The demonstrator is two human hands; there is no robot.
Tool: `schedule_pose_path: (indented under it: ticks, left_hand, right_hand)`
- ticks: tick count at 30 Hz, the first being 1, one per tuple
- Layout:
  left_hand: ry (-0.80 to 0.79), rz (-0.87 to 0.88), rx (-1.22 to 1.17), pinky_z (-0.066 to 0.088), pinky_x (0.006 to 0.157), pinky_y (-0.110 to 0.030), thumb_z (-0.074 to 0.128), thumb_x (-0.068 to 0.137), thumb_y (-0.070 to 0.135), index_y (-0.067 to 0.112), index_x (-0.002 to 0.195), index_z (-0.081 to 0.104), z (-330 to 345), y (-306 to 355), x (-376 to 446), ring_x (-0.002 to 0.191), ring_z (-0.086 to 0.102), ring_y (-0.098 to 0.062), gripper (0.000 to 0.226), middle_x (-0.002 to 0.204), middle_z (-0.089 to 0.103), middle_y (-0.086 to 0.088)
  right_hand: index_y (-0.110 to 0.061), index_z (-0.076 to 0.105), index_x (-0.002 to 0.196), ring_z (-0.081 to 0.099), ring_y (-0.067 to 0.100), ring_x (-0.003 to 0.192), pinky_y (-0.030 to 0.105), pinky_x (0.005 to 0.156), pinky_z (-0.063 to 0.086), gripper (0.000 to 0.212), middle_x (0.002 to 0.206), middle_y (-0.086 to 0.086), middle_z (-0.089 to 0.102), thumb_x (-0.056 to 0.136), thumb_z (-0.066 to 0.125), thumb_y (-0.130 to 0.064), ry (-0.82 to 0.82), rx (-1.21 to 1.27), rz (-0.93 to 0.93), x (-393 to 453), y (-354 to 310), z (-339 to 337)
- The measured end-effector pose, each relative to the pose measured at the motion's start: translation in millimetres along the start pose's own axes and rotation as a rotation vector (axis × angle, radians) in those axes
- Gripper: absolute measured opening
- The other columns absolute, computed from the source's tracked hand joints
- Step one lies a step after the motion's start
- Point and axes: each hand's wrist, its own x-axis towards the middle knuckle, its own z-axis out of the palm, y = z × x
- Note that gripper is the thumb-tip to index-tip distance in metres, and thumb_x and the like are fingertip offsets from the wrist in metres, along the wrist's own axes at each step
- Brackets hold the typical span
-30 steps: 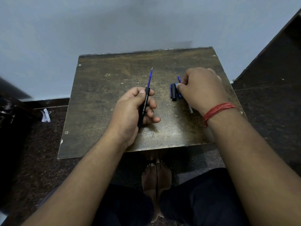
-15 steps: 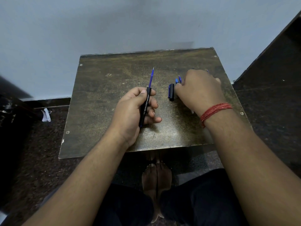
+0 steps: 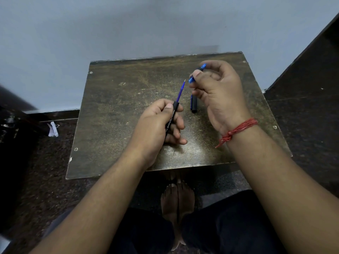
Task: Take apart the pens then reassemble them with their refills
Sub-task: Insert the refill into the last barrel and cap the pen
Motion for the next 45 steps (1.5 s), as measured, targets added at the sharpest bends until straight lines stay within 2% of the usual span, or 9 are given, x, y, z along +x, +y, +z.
schedule_pose_path:
  ticks: [8, 17, 23, 30, 38, 41, 45]
  left_hand:
    - [-0.015, -0.004, 0.018, 0.054, 0.049, -0.032, 0.038, 0.106, 0.018, 0.007, 0.098, 0.057, 0.2, -1.3, -0.4, 0.046, 0.046, -0.014, 0.023, 0.062, 0.057, -0.004]
    - [-0.012, -0.009, 0.007, 0.055, 0.048, -0.032, 0.038, 0.106, 0.018, 0.006, 0.1, 0.057, -0.2, -0.2, -0.7, 0.046, 0.046, -0.014, 0.023, 0.062, 0.057, -0.005]
    - [-0.004, -0.01, 0.016, 0.055, 0.048, -0.032, 0.038, 0.106, 0.017, 0.006, 0.099, 0.057, -0.8, 0.7, -1.2, 0.046, 0.046, -0.012, 0.024, 0.061, 0.057, -0.004]
    - [0.0, -0.013, 0.015, 0.054, 0.049, -0.032, 0.038, 0.106, 0.017, 0.005, 0.099, 0.057, -0.8, 0.7, -1.3, 0.046, 0.046, -0.013, 0.023, 0.062, 0.057, -0.005]
    - [0.034, -0.015, -0.031, 0.053, 0.046, -0.03, 0.037, 0.106, 0.018, 0.009, 0.096, 0.058, -1.1, 2.9, -1.9, 0.046, 0.046, -0.012, 0.024, 0.059, 0.056, -0.003]
    - [0.048, -0.018, -0.037, 0.052, 0.046, -0.03, 0.037, 0.106, 0.019, 0.011, 0.093, 0.058, -1.4, 3.0, -2.0, 0.045, 0.046, -0.012, 0.026, 0.058, 0.055, -0.002]
    - [0.046, -0.018, -0.036, 0.052, 0.046, -0.03, 0.036, 0.107, 0.019, 0.01, 0.093, 0.058, -1.4, 3.3, -2.4, 0.045, 0.046, -0.011, 0.027, 0.057, 0.054, -0.001]
  right_hand:
    - [-0.007, 0.057, 0.106, 0.068, 0.021, 0.076, 0.033, 0.069, 0.053, 0.018, 0.082, 0.007, 0.072, 0.091, 0.064, 0.0, -0.038, 0.0, -0.036, 0.4, -2.0, -2.6]
    - [-0.009, 0.062, 0.106, 0.069, 0.019, 0.078, 0.034, 0.071, 0.055, 0.016, 0.091, 0.015, 0.071, 0.09, 0.066, -0.005, -0.14, -0.146, -0.034, -2.5, 0.4, -1.4]
    - [-0.005, 0.064, 0.112, 0.067, 0.017, 0.079, 0.03, 0.069, 0.052, 0.021, 0.089, 0.005, 0.074, 0.092, 0.06, -0.004, -0.16, -0.166, -0.002, -0.6, -0.6, -3.4]
    - [-0.005, 0.065, 0.112, 0.067, 0.014, 0.08, 0.029, 0.07, 0.051, 0.022, 0.09, 0.006, 0.074, 0.092, 0.057, -0.001, -0.18, -0.201, 0.002, -0.4, -0.4, -3.9]
    - [-0.004, 0.065, 0.109, 0.07, 0.017, 0.077, 0.037, 0.077, 0.055, 0.021, 0.095, 0.014, 0.076, 0.09, 0.06, 0.002, -0.361, -0.277, 0.033, -5.2, 5.6, 0.9]
    - [-0.002, 0.064, 0.109, 0.069, 0.022, 0.077, 0.035, 0.076, 0.055, 0.02, 0.095, 0.016, 0.075, 0.09, 0.06, 0.003, -0.388, -0.272, 0.034, -6.5, 4.8, 1.7]
    - [-0.004, 0.064, 0.107, 0.068, 0.02, 0.076, 0.03, 0.073, 0.054, 0.018, 0.09, 0.011, 0.075, 0.09, 0.062, 0.002, -0.412, -0.263, 0.047, -6.2, 4.6, 1.8]
